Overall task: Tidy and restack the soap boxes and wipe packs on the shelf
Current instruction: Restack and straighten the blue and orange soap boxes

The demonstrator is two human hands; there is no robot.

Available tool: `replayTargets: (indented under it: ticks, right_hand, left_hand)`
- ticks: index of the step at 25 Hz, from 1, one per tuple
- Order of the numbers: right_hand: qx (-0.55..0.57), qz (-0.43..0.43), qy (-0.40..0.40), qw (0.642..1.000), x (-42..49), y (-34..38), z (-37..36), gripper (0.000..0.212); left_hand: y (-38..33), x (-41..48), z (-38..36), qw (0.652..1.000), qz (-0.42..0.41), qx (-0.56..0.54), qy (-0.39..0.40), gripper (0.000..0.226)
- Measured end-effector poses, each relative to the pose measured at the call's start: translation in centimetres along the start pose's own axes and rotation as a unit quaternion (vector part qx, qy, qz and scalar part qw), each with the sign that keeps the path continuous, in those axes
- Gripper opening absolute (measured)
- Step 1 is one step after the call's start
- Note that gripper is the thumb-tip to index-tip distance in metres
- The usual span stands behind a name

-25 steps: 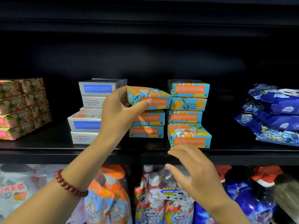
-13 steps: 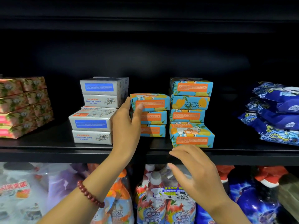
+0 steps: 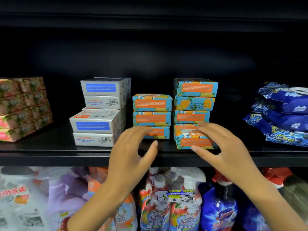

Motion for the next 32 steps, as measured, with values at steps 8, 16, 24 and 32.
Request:
replayTargets:
  ticks: [8, 16, 24, 32]
  right_hand:
    - [-0.078, 0.075, -0.026, 0.994, -1.8, 1.4, 0.3, 0.055]
    - [-0.143, 0.195, -0.216, 0.946, -3.3, 4.2, 2.7, 0.027]
    - [-0.050, 0.188, -0.145, 0.970, -1.8, 5.7, 1.6, 0.042]
    - [0.251, -0.097, 0.051, 0.962, -0.3, 3.9, 1.1, 0.062]
  left_hand:
    - [-0.1, -0.6, -0.5, 0.996, 0.004, 0.078, 0.053, 0.033]
    - [-1.0, 0.7, 0.0, 0.899, 0.277, -0.335, 0.060, 0.030]
    - [-1.0, 0.4, -0.7, 0.814, 0.322, -0.479, 0.071, 0.029]
    - [-1.8, 0.5, -0.4, 0.865, 0.188, -0.464, 0.043, 0.050]
Point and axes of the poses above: each hand's wrist, its own x-axis towards the middle knuckle, its own z-axis out of the back of the hand, y = z × x, the point moved 4 cm from there along x, towards the middle knuckle, and after that the axes turned 12 degrees about -x, right-handed, at the moved point
